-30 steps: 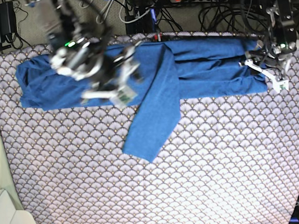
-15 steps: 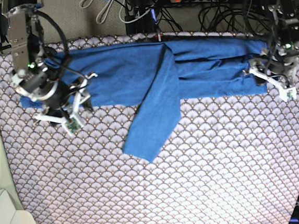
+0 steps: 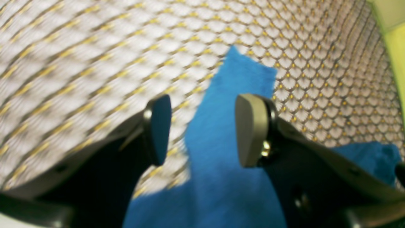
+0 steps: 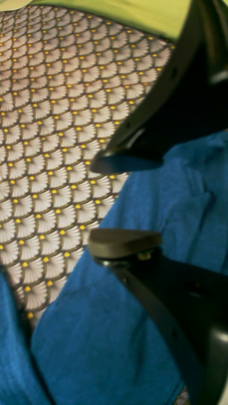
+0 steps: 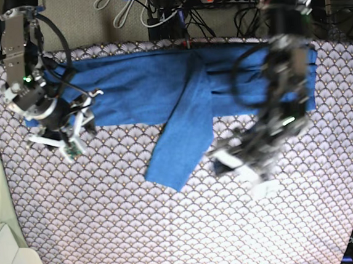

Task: Fold the T-shirt properly
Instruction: 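Reach the left gripper to the sleeve cuff and grasp it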

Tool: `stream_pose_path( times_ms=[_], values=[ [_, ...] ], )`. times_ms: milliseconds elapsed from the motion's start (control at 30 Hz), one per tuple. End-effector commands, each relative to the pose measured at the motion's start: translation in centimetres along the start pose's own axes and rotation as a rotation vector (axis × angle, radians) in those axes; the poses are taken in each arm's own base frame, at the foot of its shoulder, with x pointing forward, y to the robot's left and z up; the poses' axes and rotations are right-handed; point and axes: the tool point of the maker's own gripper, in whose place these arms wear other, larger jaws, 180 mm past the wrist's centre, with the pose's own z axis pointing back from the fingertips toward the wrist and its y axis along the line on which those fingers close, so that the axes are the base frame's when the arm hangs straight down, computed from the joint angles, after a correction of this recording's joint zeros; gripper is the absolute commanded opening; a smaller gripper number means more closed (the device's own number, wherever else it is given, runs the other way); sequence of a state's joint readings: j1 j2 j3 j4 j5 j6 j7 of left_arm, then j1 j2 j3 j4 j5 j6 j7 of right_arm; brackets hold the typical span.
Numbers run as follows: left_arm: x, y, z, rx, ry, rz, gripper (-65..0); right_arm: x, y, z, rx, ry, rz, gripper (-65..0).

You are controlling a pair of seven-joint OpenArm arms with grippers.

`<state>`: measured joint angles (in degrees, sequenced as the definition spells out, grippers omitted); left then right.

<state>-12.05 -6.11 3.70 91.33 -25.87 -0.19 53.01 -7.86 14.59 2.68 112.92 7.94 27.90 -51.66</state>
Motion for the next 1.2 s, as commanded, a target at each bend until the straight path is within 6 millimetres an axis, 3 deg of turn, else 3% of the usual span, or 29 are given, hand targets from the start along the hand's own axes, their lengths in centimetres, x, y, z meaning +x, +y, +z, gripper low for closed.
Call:
stream_pose_path(
  times_ms=[0,133,267,433,533,767,933,1167],
  values=[
    [2.2,-1.6,-0.9,-0.017,-0.046,-0.036,-32.9,1.1,-1.9,0.6,-0.052,-0.038,0.009,-35.4],
    [2.2,-6.8,-5.7,-0.034,-0.064,-0.133,-32.9,0.2,-4.5,1.5,-0.125,-0.027,-0.032,-35.4],
    [0.8,-10.5,-9.5,-0.054,-0.059,-0.205,-32.9,-1.3,-6.9,2.7,-0.195,0.005,-0.075,-35.4],
    [-1.4,-8.5,-13.0,-0.007,-0.041,-0.277,-32.9,-3.8,-8.9,4.1,-0.244,0.091,-0.078,-35.4],
    [-2.6,-7.9,-14.0,-0.002,-0.066,-0.314,-32.9,-5.2,-9.8,4.9,-0.261,0.129,-0.077,-35.4],
    [-2.2,-8.2,-14.5,-0.015,-0.131,-0.358,-32.8,-5.8,-10.1,5.3,-0.272,0.143,-0.087,-35.4],
    [-2.3,-10.2,-14.4,-0.081,-0.132,-0.270,-32.8,-5.7,-10.1,5.3,-0.273,0.141,-0.087,-35.5],
    [-3.3,-12.5,-14.4,-0.141,-0.108,-0.277,-32.8,-5.7,-10.1,5.3,-0.273,0.141,-0.087,-35.5]
  ],
)
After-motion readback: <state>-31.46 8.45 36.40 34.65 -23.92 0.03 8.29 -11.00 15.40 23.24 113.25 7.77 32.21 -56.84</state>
